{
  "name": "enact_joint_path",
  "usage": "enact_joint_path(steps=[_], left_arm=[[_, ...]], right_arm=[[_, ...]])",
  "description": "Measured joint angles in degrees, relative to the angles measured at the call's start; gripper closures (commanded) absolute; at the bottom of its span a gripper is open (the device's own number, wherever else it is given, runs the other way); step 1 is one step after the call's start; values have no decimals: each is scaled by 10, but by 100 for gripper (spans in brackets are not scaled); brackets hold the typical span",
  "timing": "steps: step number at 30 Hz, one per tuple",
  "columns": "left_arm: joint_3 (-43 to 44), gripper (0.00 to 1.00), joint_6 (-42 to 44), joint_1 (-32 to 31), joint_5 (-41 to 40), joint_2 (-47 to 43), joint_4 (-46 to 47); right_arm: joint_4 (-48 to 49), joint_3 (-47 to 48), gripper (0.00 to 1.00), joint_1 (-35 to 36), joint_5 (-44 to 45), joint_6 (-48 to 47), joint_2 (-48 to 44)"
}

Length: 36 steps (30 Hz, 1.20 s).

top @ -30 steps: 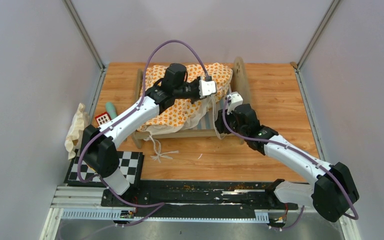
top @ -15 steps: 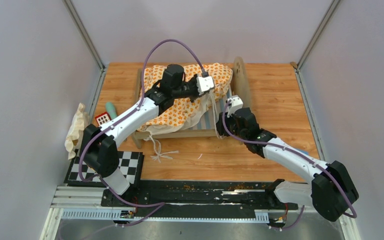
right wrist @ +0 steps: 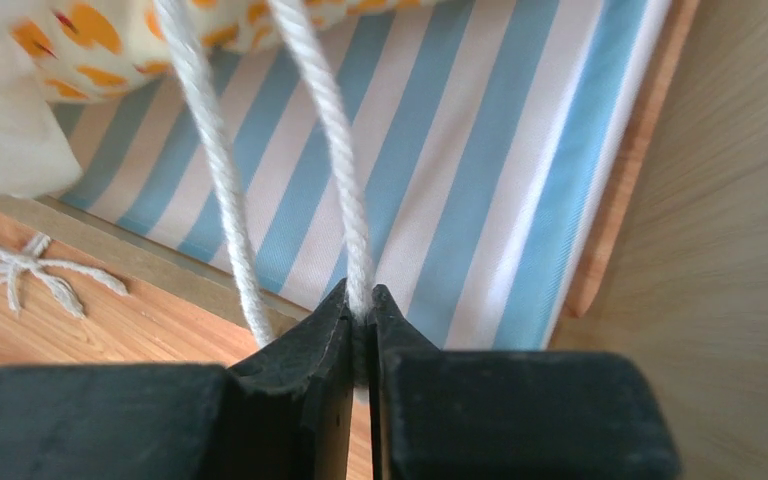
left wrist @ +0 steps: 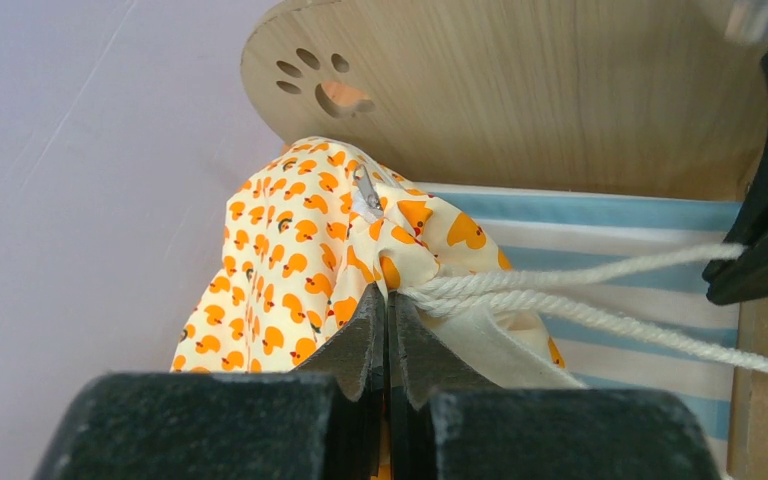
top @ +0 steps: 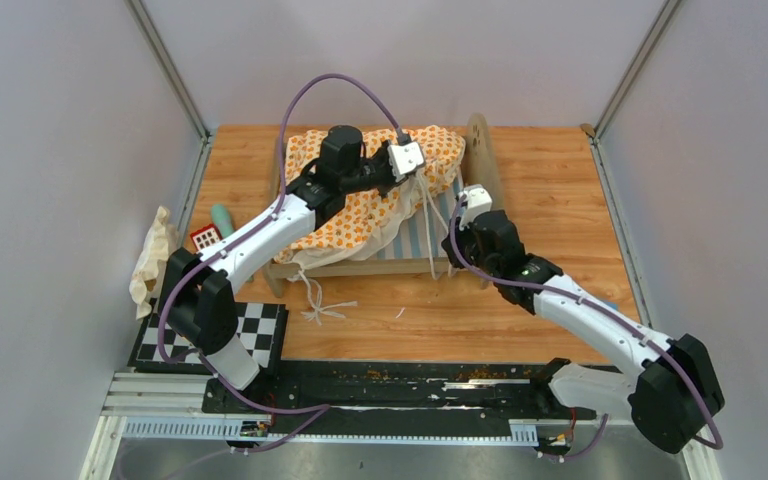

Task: Set up the pet bed
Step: Cross the ropes on the bed frame.

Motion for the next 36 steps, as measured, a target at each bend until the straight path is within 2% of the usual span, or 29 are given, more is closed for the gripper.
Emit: enact_joint_path(steps=[3, 14, 36], left_arm=[[0, 100, -2, 1, 0, 0, 2], [0, 100, -3, 1, 6, 0, 3], [0, 100, -3, 1, 18, 0, 1]], right_arm=[[-35, 34, 96, 0, 18, -15, -18], [-83, 118, 94, 0, 98, -87, -35], [-94, 267, 87, -5, 197, -226, 49]])
